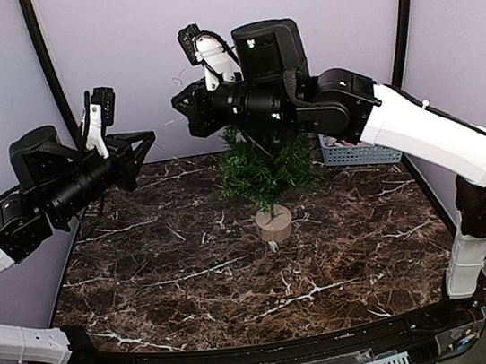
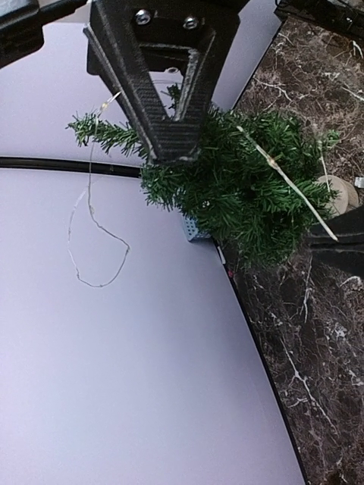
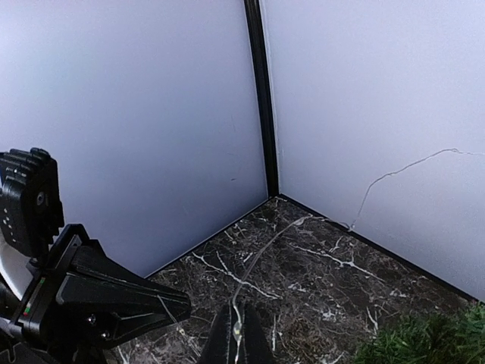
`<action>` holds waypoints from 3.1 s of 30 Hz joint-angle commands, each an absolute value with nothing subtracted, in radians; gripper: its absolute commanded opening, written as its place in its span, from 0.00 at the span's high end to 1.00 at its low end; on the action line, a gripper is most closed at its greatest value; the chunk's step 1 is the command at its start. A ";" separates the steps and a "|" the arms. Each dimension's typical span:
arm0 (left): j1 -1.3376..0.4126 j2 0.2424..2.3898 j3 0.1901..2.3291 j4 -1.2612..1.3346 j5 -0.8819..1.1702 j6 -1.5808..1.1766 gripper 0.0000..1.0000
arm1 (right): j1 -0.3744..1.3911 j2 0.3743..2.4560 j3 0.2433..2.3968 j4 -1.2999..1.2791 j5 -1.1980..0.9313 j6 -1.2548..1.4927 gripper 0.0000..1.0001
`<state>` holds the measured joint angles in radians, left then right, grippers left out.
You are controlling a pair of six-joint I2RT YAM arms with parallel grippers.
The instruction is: Decorate the small christmas tree
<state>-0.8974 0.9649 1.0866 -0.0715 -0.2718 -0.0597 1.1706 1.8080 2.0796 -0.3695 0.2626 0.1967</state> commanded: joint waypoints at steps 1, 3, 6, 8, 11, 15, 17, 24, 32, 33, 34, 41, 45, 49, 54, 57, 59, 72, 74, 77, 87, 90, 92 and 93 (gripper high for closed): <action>-0.787 1.057 1.256 -0.211 -0.255 -0.097 1.00 | 1.114 1.792 2.196 -0.370 0.374 0.137 1.00; -0.739 1.115 1.309 -0.227 -0.218 -0.112 1.00 | 1.089 1.791 2.209 -0.366 0.360 0.133 1.00; -0.675 1.176 1.355 -0.222 -0.167 -0.124 1.00 | 1.049 1.782 2.200 -0.351 0.348 0.136 1.00; -0.650 1.214 1.381 -0.205 -0.132 -0.126 1.00 | 1.024 1.772 2.179 -0.331 0.341 0.137 1.00; -0.633 1.276 1.431 -0.188 -0.079 -0.123 1.00 | 0.988 1.760 2.149 -0.281 0.309 0.130 1.00; -0.614 1.353 1.498 -0.180 -0.045 -0.103 1.00 | 0.945 1.765 2.159 -0.234 0.274 0.102 1.00; -0.602 1.391 1.533 -0.187 -0.027 -0.099 1.00 | 0.920 1.772 2.173 -0.226 0.266 0.106 1.00; -0.573 1.510 1.623 -0.184 0.059 -0.086 1.00 | 0.820 1.792 2.186 -0.216 0.180 0.164 1.00; -0.572 1.665 1.770 -0.196 0.120 -0.046 1.00 | 0.707 1.832 2.211 -0.217 0.044 0.219 1.00; -0.572 1.691 1.782 -0.205 0.123 -0.045 1.00 | 0.693 1.842 2.228 -0.226 0.015 0.229 1.00; -0.572 1.701 1.804 -0.209 0.130 -0.044 1.00 | 0.682 1.853 2.247 -0.237 -0.009 0.236 1.00; -0.572 1.693 1.779 -0.176 0.161 -0.035 1.00 | 0.672 1.888 2.307 -0.278 -0.158 0.233 1.00; -0.572 1.650 1.722 -0.135 0.185 -0.029 1.00 | 0.671 1.872 2.283 -0.276 -0.191 0.242 1.00; -0.572 1.614 1.686 -0.124 0.223 -0.031 1.00 | 0.672 1.851 2.275 -0.287 -0.233 0.266 1.00; -0.572 1.556 1.636 -0.097 0.291 -0.032 1.00 | 0.673 1.804 2.259 -0.294 -0.293 0.297 1.00; -0.572 1.532 1.608 -0.081 0.363 -0.034 1.00 | 0.673 1.772 2.248 -0.302 -0.312 0.303 1.00; -0.572 1.527 1.606 -0.081 0.409 -0.031 1.00 | 0.673 1.757 2.248 -0.311 -0.327 0.306 1.00; -0.572 1.565 1.606 -0.037 0.503 -0.108 1.00 | 0.668 1.715 2.240 -0.403 -0.205 0.168 1.00; -0.572 1.573 1.607 -0.029 0.507 -0.120 1.00 | 0.661 1.726 2.245 -0.406 -0.205 0.151 1.00; -0.572 1.585 1.615 -0.016 0.510 -0.137 1.00 | 0.635 1.747 2.265 -0.410 -0.217 0.153 1.00; -0.574 1.624 1.675 -0.020 0.538 -0.144 1.00 | 0.552 1.783 2.333 -0.382 -0.376 0.223 1.00; -0.574 1.636 1.691 -0.020 0.540 -0.147 1.00 | 0.520 1.788 2.320 -0.347 -0.424 0.262 1.00; -0.574 1.647 1.698 -0.014 0.541 -0.154 1.00 | 0.497 1.795 2.312 -0.322 -0.451 0.292 1.00; -0.574 1.650 1.699 -0.010 0.544 -0.159 1.00 | 0.484 1.802 2.310 -0.309 -0.465 0.314 1.00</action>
<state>-0.5949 1.6455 1.6840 0.0406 0.5545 -0.1398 0.5838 1.8194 2.2669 -0.4915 -0.4709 0.2451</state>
